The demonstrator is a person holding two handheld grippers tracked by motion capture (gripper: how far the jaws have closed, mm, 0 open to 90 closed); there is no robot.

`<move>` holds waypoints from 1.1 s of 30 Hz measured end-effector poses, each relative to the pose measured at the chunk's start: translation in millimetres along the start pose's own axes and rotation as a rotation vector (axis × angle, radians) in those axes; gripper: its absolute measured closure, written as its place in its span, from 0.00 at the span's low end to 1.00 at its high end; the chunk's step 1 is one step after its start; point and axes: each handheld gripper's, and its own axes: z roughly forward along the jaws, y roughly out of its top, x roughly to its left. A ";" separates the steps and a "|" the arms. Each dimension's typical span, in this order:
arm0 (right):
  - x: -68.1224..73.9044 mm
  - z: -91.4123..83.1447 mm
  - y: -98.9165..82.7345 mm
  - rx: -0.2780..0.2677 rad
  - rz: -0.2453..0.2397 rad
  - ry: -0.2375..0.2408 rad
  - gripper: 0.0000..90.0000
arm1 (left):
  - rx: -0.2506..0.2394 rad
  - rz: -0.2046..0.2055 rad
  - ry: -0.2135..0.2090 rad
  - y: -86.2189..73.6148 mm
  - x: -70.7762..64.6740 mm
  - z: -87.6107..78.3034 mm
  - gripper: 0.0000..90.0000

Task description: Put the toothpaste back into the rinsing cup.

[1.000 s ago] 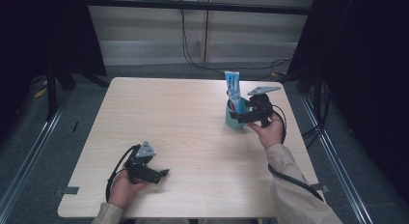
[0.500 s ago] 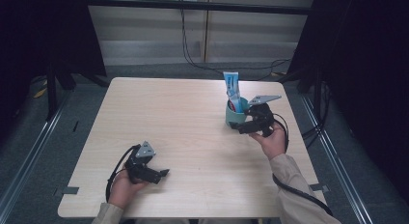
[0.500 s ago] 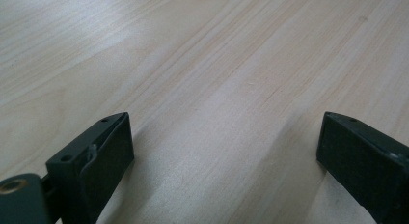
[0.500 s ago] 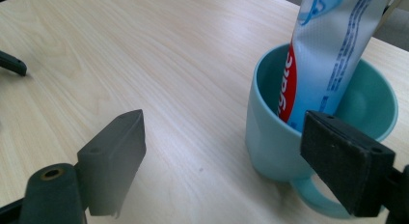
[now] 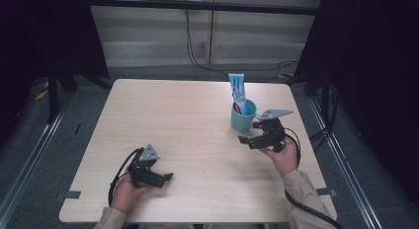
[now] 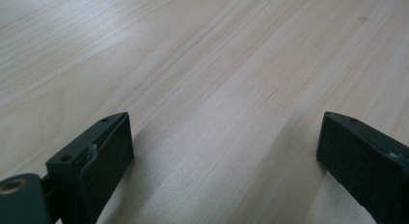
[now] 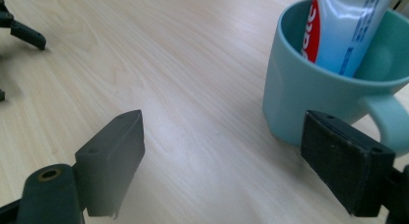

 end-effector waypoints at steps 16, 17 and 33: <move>10.6 3.3 -24.1 0.035 -0.021 0.014 0.17 | -0.001 0.000 0.000 0.0 0.0 0.1 0.06; 11.2 3.4 -25.3 0.037 -0.020 0.017 0.17 | 0.000 0.000 0.000 0.0 0.0 0.0 0.06; 13.2 3.5 -51.9 0.055 -0.016 0.015 0.17 | -0.001 0.001 0.000 0.0 0.0 0.1 0.06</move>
